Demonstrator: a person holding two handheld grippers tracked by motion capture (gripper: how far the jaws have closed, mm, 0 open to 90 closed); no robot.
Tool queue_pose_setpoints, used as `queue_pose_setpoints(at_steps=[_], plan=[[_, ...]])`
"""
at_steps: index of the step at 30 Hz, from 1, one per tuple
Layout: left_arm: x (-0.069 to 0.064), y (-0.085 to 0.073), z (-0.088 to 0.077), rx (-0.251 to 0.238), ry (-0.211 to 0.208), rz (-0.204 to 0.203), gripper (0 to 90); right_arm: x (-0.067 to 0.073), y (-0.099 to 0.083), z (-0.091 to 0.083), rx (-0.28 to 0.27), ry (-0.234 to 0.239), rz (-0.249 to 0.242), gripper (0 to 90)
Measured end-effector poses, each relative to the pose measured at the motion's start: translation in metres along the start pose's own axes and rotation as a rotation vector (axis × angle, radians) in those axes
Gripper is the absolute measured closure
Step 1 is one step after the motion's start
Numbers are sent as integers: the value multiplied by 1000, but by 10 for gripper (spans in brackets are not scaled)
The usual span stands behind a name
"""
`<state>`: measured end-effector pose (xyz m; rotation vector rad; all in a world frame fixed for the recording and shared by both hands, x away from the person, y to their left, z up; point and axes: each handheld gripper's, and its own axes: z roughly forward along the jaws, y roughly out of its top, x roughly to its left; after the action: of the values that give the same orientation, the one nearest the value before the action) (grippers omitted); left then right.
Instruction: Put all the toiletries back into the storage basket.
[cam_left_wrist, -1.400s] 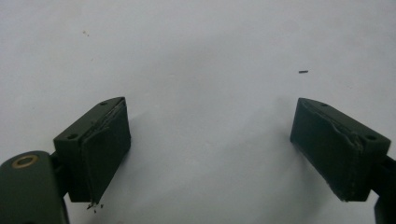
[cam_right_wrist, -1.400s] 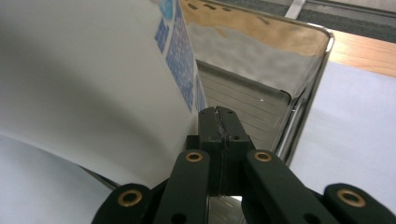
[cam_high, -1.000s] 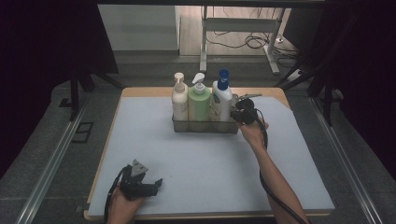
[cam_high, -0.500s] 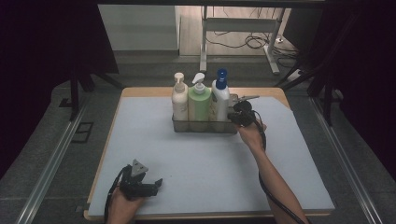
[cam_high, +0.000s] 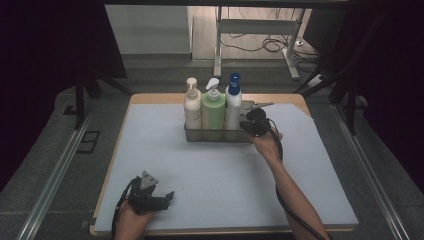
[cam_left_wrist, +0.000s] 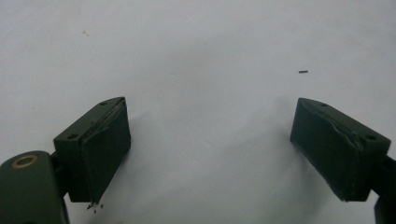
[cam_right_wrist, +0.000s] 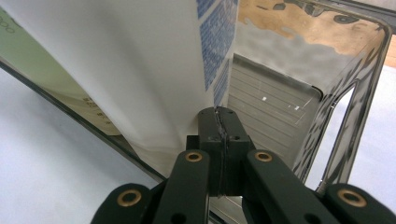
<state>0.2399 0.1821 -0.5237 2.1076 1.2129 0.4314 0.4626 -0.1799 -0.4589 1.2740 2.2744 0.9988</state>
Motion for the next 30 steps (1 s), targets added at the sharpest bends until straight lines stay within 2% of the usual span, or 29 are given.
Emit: queue_pose_setpoints(at_steps=[30], plan=[[0, 0, 0, 1, 0, 1, 120, 6, 0, -12, -16, 35, -12, 893]])
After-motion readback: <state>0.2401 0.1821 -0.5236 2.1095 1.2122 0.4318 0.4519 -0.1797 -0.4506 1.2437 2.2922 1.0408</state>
